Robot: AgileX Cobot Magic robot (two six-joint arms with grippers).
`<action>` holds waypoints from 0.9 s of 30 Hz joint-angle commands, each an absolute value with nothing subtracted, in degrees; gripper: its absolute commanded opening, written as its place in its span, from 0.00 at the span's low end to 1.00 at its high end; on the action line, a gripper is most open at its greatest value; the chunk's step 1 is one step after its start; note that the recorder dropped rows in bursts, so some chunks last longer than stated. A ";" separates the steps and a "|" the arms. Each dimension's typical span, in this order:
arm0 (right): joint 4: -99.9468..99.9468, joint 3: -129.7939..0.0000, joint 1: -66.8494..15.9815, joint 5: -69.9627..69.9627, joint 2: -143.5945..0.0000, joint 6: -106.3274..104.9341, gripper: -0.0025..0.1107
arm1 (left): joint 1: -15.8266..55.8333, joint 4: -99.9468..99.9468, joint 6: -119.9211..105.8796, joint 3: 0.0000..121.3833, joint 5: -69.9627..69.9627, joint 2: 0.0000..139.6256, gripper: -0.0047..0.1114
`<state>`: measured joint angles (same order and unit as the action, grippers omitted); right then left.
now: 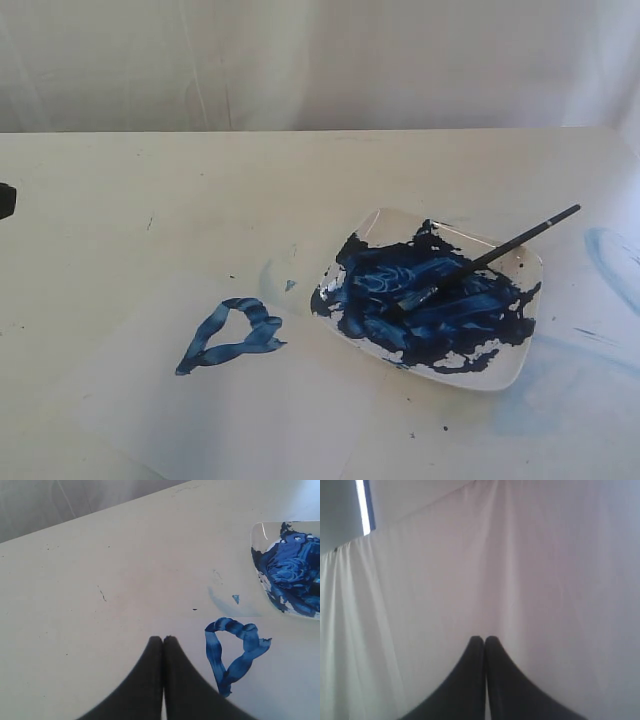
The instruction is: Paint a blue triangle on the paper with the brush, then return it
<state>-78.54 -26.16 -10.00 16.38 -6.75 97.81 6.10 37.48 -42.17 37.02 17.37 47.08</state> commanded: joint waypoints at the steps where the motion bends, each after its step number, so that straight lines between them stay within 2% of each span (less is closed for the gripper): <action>1: -73.68 -26.72 -10.29 12.71 -5.51 97.82 0.02 | 6.46 38.44 -42.19 36.62 17.53 46.74 0.04; 7: -76.33 -26.59 -10.29 13.32 -4.80 97.83 0.02 | 6.46 38.44 -42.19 36.62 17.53 46.74 0.04; 12: -99.95 -26.59 -10.29 17.94 -4.65 107.46 0.02 | 6.46 38.44 -42.19 36.62 17.53 46.74 0.04; 18: -99.95 -24.15 -10.29 16.59 -3.59 108.70 0.02 | 6.46 38.44 -42.19 36.62 17.53 46.74 0.04; 23: -78.79 -23.80 -10.29 11.40 -1.72 105.00 0.02 | 6.46 38.44 -42.19 36.62 17.53 46.74 0.04; 27: -47.32 -22.78 -10.29 6.77 -0.52 85.36 0.02 | 6.46 38.44 -42.19 36.62 17.53 46.74 0.04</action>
<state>-68.79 -23.66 -10.23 11.10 -1.42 98.64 6.10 37.48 -42.26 37.02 17.37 47.08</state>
